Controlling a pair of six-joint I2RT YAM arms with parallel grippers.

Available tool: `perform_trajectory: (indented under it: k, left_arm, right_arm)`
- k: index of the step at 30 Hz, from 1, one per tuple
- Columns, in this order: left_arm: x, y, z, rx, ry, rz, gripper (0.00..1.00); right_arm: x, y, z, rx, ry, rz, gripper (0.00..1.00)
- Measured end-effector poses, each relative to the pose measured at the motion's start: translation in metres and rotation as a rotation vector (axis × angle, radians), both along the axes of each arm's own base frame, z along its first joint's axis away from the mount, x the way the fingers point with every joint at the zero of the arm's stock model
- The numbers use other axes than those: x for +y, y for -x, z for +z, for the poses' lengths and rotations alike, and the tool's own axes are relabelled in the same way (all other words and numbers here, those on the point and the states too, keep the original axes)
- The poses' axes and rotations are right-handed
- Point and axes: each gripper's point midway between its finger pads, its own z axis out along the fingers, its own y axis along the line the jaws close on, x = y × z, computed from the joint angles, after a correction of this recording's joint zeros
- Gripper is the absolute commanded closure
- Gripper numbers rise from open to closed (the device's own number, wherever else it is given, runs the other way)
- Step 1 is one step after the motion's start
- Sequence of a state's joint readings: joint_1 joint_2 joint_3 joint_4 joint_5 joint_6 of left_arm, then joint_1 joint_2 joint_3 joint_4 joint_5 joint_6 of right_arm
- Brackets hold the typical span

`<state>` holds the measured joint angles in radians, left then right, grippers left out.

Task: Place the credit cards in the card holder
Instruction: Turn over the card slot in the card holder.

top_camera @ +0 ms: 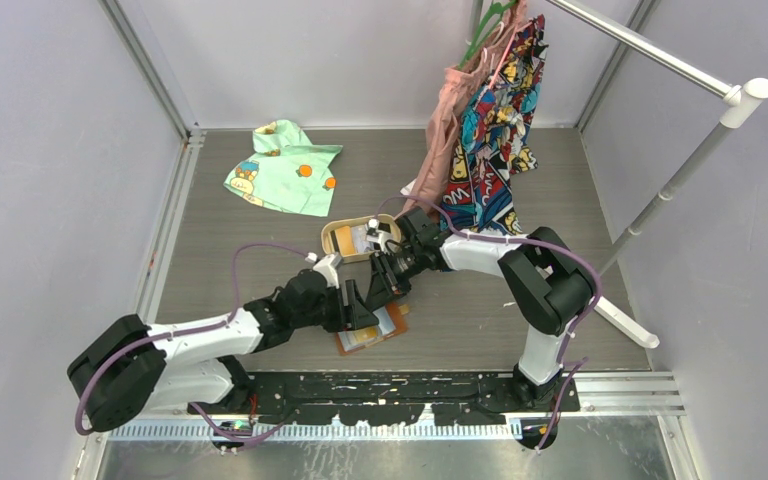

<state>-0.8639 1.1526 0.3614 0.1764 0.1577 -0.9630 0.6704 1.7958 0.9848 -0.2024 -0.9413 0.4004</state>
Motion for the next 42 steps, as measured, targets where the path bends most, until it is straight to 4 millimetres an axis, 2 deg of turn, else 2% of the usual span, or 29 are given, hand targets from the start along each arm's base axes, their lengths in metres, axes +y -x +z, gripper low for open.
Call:
perform_trajectory:
  k: [4,7,16,20,23,28,34,37,40,42]
  left_arm:
    - [-0.001,0.0,-0.001,0.007,-0.004,0.001,0.49]
    - [-0.001,0.0,-0.001,0.008,-0.006,0.0,0.5]
    - [0.002,0.0,0.005,-0.005,0.002,0.008,0.53]
    - [0.003,0.001,0.004,-0.002,-0.002,0.007,0.6]
    - [0.003,0.001,0.003,-0.001,-0.004,0.007,0.61]
    - [0.005,0.001,0.001,0.003,-0.015,0.012,0.63]
    - [0.011,0.003,-0.001,0.006,-0.036,0.023,0.69]
    - [0.015,0.004,-0.002,0.009,-0.046,0.028,0.7]
    - [0.019,0.006,-0.005,0.016,-0.063,0.035,0.72]
    - [0.021,0.006,-0.007,0.017,-0.072,0.041,0.75]
  right_arm:
    - [0.0,0.0,0.0,0.0,0.0,0.001,0.7]
    - [0.0,0.0,0.0,-0.001,0.0,0.001,0.67]
    - [-0.005,-0.004,-0.003,-0.011,0.017,-0.007,0.53]
    - [-0.008,-0.006,-0.005,-0.018,0.029,-0.01,0.52]
    - [-0.011,-0.008,-0.007,-0.03,0.039,-0.008,0.51]
    - [-0.018,-0.013,-0.013,-0.071,0.074,-0.01,0.49]
    - [-0.033,-0.029,-0.015,-0.206,0.162,-0.027,0.47]
    - [-0.041,-0.041,-0.01,-0.32,0.203,-0.038,0.5]
    - [-0.045,-0.048,-0.002,-0.405,0.216,-0.039,0.67]
    - [-0.045,-0.049,-0.001,-0.445,0.223,-0.025,0.74]
